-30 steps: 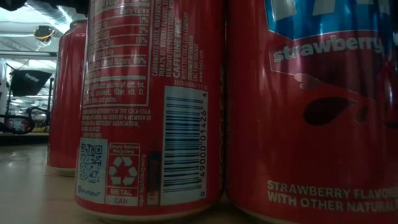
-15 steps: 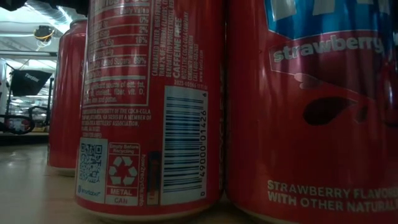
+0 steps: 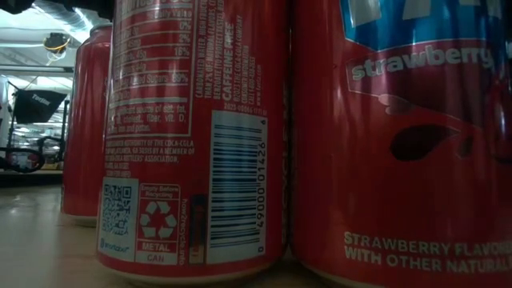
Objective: Sort soda cans
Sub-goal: Put the orange-white soda can into the middle transparent bin
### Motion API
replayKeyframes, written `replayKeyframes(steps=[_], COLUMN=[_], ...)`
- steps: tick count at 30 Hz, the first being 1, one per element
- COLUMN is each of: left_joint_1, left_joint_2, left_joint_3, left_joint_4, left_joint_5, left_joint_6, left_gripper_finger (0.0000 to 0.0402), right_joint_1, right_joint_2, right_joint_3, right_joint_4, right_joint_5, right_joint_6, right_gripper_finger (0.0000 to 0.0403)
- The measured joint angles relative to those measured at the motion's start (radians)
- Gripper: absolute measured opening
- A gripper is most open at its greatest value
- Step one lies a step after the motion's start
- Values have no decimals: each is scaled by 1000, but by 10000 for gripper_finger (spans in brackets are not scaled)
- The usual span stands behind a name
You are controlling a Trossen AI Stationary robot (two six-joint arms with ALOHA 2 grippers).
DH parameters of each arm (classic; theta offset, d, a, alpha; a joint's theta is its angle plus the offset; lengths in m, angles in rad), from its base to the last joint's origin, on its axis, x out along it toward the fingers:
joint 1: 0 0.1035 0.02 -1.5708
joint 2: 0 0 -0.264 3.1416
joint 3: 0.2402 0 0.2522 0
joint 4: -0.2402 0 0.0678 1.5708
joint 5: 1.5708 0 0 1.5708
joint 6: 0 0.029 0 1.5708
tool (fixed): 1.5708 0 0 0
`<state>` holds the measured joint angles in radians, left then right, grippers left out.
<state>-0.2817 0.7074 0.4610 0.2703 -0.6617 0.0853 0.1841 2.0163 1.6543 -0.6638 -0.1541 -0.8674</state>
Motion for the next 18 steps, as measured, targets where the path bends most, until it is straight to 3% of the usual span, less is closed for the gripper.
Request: replayKeyframes(steps=[12, 18], left_joint_1=[0, 0], left_joint_2=[0, 0], left_joint_3=[0, 0], left_joint_4=[-1, -1], left_joint_5=[0, 0], left_joint_6=[-7, -11], left_gripper_finger=[301, 301], right_joint_1=[-3, -84], right_joint_2=[-275, -419], right_joint_3=[1, 2], right_joint_4=[-145, -187], right_joint_5=[178, 298], right_joint_6=[-5, -62], right_gripper_finger=[298, 298])
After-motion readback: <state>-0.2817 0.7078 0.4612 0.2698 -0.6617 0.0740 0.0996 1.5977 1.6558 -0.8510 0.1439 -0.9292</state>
